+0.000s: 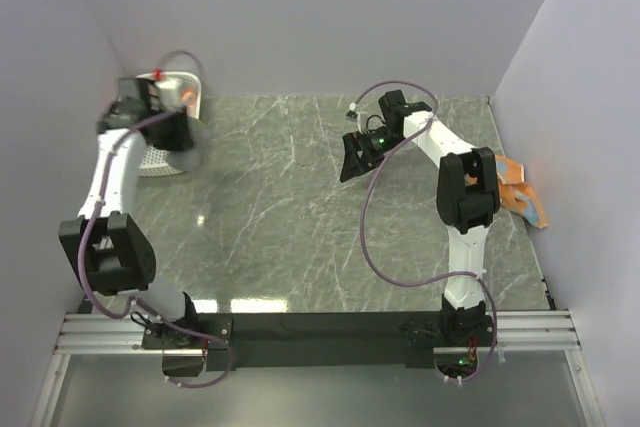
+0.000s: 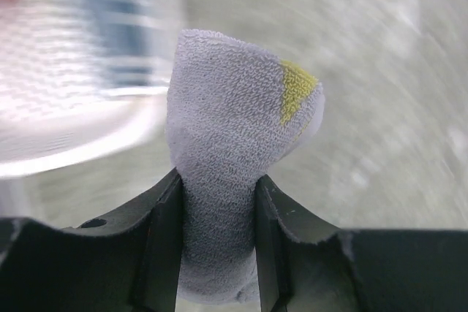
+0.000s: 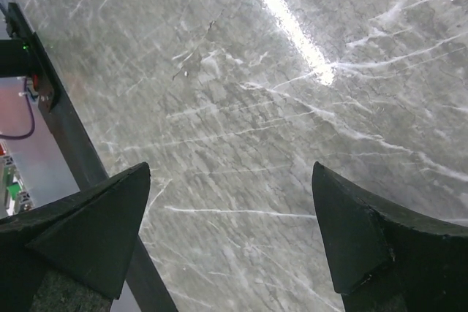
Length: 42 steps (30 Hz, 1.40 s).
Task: Roll the towels
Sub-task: Place the rolled towel into the container
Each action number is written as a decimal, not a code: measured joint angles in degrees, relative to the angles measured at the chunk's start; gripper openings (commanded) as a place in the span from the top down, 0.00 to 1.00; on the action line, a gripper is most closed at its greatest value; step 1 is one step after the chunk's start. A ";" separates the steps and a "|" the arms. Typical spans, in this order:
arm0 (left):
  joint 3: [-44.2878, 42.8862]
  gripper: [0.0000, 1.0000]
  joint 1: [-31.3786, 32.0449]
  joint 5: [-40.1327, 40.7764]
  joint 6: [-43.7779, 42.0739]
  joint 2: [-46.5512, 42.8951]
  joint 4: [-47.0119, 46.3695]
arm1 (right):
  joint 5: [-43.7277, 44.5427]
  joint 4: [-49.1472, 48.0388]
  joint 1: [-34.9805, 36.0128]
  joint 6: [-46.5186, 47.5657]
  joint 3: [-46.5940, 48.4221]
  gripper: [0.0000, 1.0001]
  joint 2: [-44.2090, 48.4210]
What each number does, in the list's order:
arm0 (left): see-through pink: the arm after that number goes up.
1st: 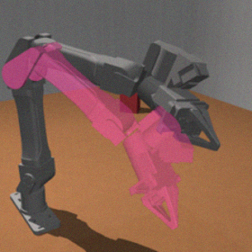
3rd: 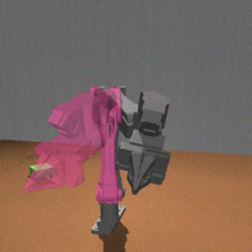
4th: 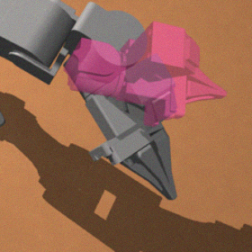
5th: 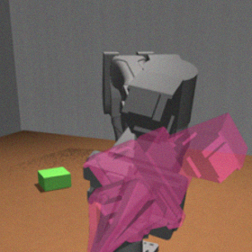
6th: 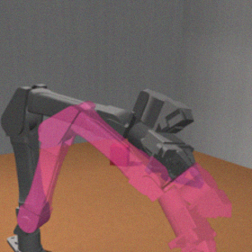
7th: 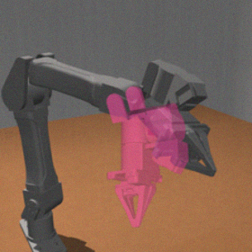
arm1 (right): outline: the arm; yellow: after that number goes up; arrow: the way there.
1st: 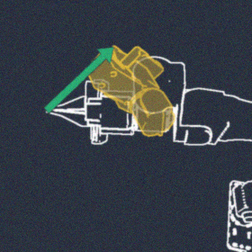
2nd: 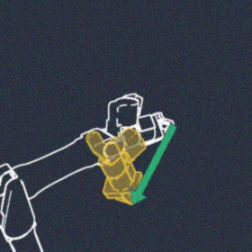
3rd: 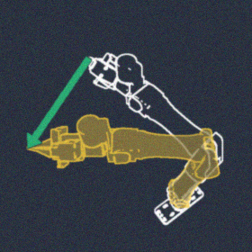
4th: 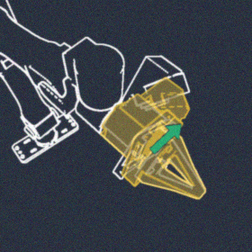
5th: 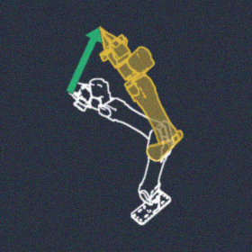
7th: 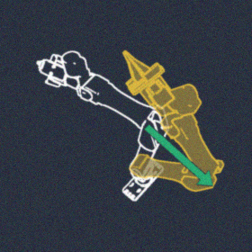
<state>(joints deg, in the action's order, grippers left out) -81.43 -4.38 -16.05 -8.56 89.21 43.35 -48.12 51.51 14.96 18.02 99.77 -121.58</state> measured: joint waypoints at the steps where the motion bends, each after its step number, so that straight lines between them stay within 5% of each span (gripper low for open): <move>1: -3.17 1.00 -3.30 0.39 0.59 0.92 0.42 | -0.09 0.11 0.00 0.00 0.00 0.02 0.00; 6: -11.72 1.00 -13.11 6.32 2.80 6.54 0.22 | -1.01 0.04 -0.02 -0.46 -0.15 0.02 0.02; 21: -14.69 1.00 -12.31 28.50 12.72 25.64 -9.27 | -1.46 -1.57 -0.02 -2.21 -6.01 0.00 1.55; 42: -19.34 1.00 -10.08 28.74 16.85 36.15 -14.49 | -1.42 -2.21 -0.02 -2.80 -8.41 0.00 3.28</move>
<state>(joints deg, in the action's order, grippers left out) -100.77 -14.46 12.69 8.29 125.36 28.86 -49.54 49.30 14.94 15.22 91.35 -118.30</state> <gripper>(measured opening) 0.395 0.997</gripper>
